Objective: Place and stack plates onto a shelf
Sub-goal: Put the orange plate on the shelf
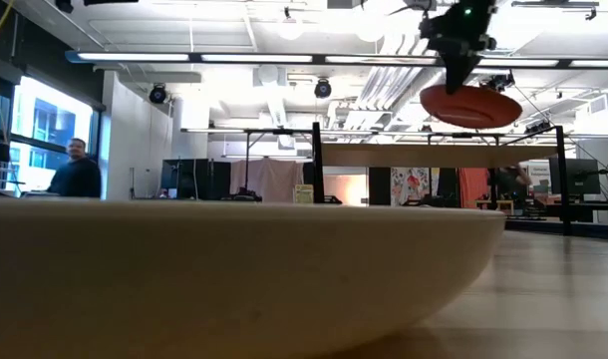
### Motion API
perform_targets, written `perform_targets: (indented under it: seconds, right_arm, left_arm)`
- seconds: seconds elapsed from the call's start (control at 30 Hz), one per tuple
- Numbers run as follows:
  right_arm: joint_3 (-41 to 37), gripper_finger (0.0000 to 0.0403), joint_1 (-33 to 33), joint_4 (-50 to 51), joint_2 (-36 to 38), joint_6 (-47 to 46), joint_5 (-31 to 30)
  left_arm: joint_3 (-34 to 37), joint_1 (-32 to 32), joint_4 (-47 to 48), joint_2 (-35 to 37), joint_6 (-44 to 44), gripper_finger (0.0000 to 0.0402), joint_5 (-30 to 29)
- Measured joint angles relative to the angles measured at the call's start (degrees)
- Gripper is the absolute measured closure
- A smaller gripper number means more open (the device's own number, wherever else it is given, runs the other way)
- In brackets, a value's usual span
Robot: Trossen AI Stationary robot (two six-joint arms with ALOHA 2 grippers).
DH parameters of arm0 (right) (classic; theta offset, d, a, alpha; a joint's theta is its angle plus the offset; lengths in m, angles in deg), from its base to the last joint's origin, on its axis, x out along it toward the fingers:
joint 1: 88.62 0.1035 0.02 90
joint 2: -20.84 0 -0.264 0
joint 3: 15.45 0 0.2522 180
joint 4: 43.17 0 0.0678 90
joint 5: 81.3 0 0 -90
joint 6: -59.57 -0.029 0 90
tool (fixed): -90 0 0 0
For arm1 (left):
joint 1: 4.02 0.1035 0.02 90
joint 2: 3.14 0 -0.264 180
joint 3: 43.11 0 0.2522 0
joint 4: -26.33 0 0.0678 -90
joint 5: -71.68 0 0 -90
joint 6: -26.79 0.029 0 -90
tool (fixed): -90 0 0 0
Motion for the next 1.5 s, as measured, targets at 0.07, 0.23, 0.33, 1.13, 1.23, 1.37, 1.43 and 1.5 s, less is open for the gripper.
perform_targets:
  seconds: [0.07,0.23,0.33,1.13,1.23,1.37,1.43,1.5]
  right_arm:
    - [-1.7,0.0403,0.0,-1.2,1.8,0.6,0.2]
    - [-4.0,0.0403,0.3,-4.1,4.2,6.7,0.7]
    - [-4.9,0.0403,0.1,-4.4,4.2,8.2,3.0]
    - [-12.3,0.0403,4.8,-2.8,4.1,10.9,7.3]
    - [-12.3,0.0403,4.8,-2.4,4.1,11.0,7.3]
    - [-12.3,0.0403,4.1,-1.3,3.3,12.3,7.4]
    - [-12.3,0.0403,3.5,-1.4,2.3,12.6,7.7]
    - [-12.3,0.0403,3.1,-1.5,1.2,13.3,7.6]
  left_arm:
    - [0.0,0.0,0.0,0.0,0.0,0.0312,-1.1]
    - [0.0,0.0,0.0,0.0,0.1,0.0312,-2.6]
    - [0.0,0.0,0.0,0.0,0.1,0.0312,-3.3]
    - [0.0,0.0,0.0,0.0,0.1,0.0312,-6.9]
    - [0.0,0.0,0.0,0.0,0.1,0.0312,-7.0]
    - [0.0,0.0,0.0,0.0,0.1,0.0312,-7.0]
    - [0.0,0.0,0.0,0.0,0.1,0.0312,-7.0]
    - [0.0,0.0,0.0,0.0,0.0,0.0312,-6.9]
